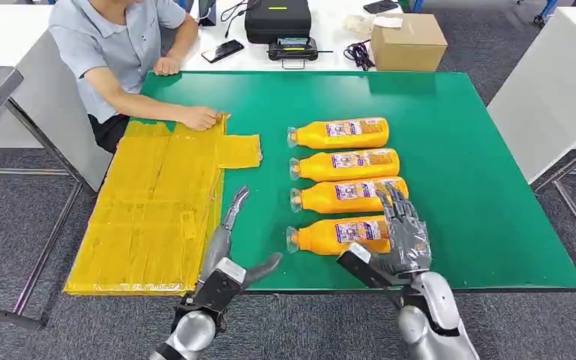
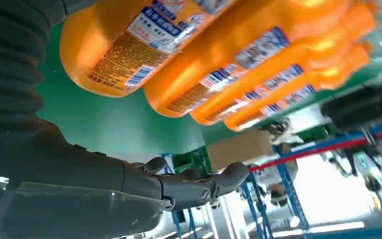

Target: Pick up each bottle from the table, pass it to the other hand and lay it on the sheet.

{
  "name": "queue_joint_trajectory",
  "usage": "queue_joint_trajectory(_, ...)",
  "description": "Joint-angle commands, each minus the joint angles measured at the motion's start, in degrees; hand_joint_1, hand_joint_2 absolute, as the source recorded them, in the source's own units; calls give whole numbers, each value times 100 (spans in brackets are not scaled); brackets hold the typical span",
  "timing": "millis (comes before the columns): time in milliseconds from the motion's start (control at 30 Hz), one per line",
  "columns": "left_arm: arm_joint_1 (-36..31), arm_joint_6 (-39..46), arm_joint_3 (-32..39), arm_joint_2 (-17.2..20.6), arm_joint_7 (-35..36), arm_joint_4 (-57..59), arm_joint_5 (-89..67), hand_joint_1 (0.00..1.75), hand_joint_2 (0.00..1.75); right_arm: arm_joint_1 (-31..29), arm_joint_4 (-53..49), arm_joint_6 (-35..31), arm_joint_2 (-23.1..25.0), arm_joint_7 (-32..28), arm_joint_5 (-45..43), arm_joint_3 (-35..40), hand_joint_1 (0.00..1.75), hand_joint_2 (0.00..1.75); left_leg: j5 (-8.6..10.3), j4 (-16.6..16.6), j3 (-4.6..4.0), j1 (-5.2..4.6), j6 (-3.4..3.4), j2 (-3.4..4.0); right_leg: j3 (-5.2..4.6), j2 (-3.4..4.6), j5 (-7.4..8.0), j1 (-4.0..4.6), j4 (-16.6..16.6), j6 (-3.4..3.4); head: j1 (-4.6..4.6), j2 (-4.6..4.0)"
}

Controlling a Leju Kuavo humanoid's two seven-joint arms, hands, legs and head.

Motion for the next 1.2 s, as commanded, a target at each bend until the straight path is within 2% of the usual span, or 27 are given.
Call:
queue_joint_trajectory(33,-47,-161,30,33,150,45,53,0,175,-666,1056,604,-421,270,-38,497,0,175,-9,-3,22,9,-12,17,19,14,-2,10,-8,-14,0,0)
queue_joint_trajectory(433,-48,-168,33,31,159,47,59,0,175,-657,1049,629,-446,276,-40,511,0,175,-9,-1,23,8,-11,12,21,9,-4,9,-5,-14,0,0)
queue_joint_trajectory(700,-88,-269,-49,-38,266,73,119,0,175,-679,1038,1000,-708,413,-10,743,0,175,-13,3,23,9,-13,8,24,5,-8,10,-3,-16,-2,0)
queue_joint_trajectory(900,-31,-233,-57,-69,241,164,165,0,175,-466,668,1300,-893,482,-85,1076,0,175,-5,-2,13,4,-8,3,11,1,-4,5,-4,-9,0,0)
queue_joint_trajectory(1200,-128,-243,-101,-101,199,321,222,0,175,-816,1151,1466,-982,460,-149,1259,0,175,-10,1,21,7,-11,11,19,8,-4,8,-4,-14,0,0)
